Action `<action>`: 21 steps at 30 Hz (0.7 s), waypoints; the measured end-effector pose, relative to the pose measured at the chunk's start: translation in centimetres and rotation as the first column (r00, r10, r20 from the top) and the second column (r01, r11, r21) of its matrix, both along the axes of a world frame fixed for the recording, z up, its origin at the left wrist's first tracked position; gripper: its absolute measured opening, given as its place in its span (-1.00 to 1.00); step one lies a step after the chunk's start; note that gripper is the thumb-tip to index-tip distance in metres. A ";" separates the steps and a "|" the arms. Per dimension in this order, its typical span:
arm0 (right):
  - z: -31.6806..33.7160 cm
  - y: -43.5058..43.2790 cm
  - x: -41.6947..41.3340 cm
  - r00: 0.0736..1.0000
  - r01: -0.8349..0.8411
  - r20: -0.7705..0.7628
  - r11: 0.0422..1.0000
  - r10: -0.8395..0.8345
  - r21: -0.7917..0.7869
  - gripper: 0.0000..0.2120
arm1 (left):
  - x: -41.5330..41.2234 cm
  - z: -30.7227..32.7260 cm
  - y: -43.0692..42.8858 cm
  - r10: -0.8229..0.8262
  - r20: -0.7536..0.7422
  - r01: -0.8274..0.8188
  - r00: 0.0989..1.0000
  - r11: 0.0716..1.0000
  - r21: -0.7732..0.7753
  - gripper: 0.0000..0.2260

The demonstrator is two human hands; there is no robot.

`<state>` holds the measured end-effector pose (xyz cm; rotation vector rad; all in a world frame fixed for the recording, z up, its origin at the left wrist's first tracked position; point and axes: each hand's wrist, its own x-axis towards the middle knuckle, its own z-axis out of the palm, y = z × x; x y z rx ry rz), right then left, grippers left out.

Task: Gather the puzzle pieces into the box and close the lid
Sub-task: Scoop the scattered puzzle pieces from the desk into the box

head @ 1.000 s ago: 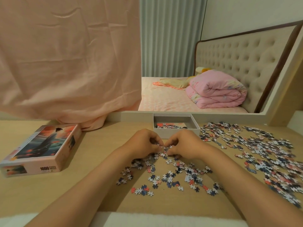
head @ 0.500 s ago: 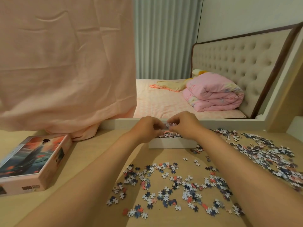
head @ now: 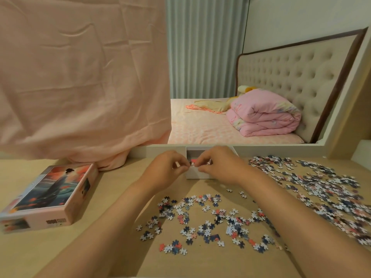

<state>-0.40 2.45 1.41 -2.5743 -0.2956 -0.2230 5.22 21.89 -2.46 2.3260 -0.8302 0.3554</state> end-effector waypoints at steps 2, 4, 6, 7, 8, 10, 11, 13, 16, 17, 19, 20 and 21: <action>-0.2 1.6 -0.9 0.998 -0.049 -0.028 0.998 0.047 -0.042 -0.90 | -1.1 -0.2 1.1 -0.010 -0.037 0.010 0.999 1.000 0.022 -0.92; -0.5 3.1 -1.7 0.995 -0.089 -0.051 0.993 0.085 -0.076 -0.89 | -2.3 0.0 2.1 -0.034 -0.057 0.036 0.998 0.998 0.045 -0.90; -1.0 4.4 -2.5 0.989 -0.133 -0.077 0.986 0.126 -0.096 -0.88 | -3.4 0.1 3.1 -0.057 -0.080 0.065 0.995 0.993 0.098 -0.89; -1.4 4.9 -2.8 0.985 -0.152 -0.093 0.983 0.143 -0.101 -0.88 | -3.9 0.1 3.7 -0.058 -0.097 0.071 0.994 0.988 0.135 -0.89; -1.7 5.4 -3.2 0.981 -0.169 -0.118 0.980 0.156 -0.104 -0.88 | -4.4 0.1 4.3 -0.048 -0.117 0.069 0.992 0.982 0.177 -0.88; -2.2 6.5 -3.9 0.967 -0.200 -0.185 0.971 0.174 -0.128 -0.79 | -5.4 0.0 5.7 -0.013 -0.156 0.054 0.988 0.964 0.259 -0.85; -2.6 6.9 -4.1 0.959 -0.224 -0.214 0.961 0.187 -0.162 -0.70 | -5.9 0.0 6.4 -0.001 -0.175 0.053 0.985 0.955 0.293 -0.83; -3.1 7.6 -4.4 0.941 -0.289 -0.251 0.924 0.226 -0.249 -0.47 | -6.8 -0.2 7.6 0.000 -0.204 0.072 0.979 0.936 0.345 -0.80; -4.0 8.2 -4.8 0.917 -0.366 -0.290 0.867 0.275 -0.337 -0.29 | -7.7 -0.3 9.1 0.027 -0.238 0.067 0.971 0.923 0.379 -0.70; -4.2 8.3 -4.8 0.916 -0.375 -0.289 0.851 0.279 -0.367 -0.29 | -7.9 -0.4 9.5 0.061 -0.257 0.045 0.965 0.922 0.386 -0.62; -4.2 8.3 -4.9 0.925 -0.359 -0.270 0.850 0.268 -0.386 -0.37 | -8.2 -0.4 10.3 0.121 -0.296 0.022 0.948 0.899 0.437 -0.40; -4.0 8.1 -4.9 0.933 -0.339 -0.249 0.862 0.258 -0.377 -0.44 | -8.4 -0.3 10.6 0.152 -0.298 0.020 0.942 0.864 0.504 -0.31; -3.7 7.9 -4.9 0.943 -0.315 -0.225 0.874 0.244 -0.371 -0.51 | -8.6 -0.3 10.8 0.186 -0.290 0.018 0.939 0.814 0.580 -0.25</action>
